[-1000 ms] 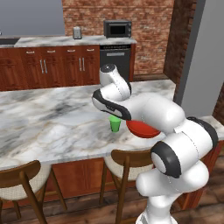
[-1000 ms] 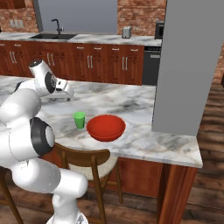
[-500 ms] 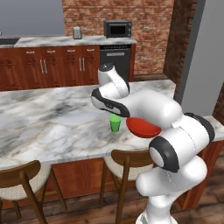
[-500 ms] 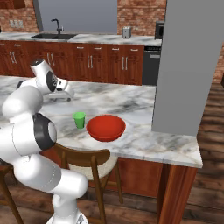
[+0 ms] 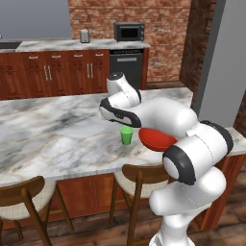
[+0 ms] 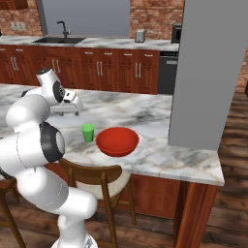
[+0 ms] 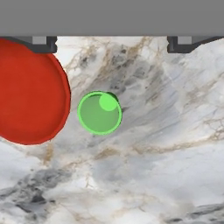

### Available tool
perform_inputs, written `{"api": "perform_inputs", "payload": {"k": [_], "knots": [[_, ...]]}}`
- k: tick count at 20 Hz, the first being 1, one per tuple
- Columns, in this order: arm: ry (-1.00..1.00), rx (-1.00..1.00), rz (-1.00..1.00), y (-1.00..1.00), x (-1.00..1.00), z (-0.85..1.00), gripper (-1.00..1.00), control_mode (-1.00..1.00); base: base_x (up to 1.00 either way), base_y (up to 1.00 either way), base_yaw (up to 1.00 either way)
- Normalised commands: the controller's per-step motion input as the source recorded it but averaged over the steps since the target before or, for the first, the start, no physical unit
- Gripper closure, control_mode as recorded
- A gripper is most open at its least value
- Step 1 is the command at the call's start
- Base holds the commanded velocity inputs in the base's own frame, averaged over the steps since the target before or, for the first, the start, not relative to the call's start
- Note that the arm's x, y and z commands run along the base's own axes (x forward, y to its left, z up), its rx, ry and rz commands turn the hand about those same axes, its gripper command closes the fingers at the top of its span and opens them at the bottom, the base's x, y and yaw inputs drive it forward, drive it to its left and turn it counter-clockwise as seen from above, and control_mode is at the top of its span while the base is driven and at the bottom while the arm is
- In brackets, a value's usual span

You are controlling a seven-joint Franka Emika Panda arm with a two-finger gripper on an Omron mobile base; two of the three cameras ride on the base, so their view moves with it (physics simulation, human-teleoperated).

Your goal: Place the cup inside the bowl on the dining table and move the bowl to any counter.

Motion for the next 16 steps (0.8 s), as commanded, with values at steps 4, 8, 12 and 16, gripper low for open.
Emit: {"api": "perform_inputs", "payload": {"k": [4, 8, 12, 16], "knots": [[0.01, 0.00, 0.00, 0.00, 0.00, -0.21, -1.00, -1.00, 0.00, 0.00, 0.00], [0.00, 0.00, 0.00, 0.00, 0.00, -0.18, -1.00, -1.00, 0.00, 0.00, 0.00], [0.00, 0.00, 0.00, 0.00, 0.01, -0.11, -1.00, -1.00, 0.00, 0.00, 0.00], [0.00, 0.00, 0.00, 0.00, 0.13, -0.13, -1.00, -1.00, 0.00, 0.00, 0.00]]}}
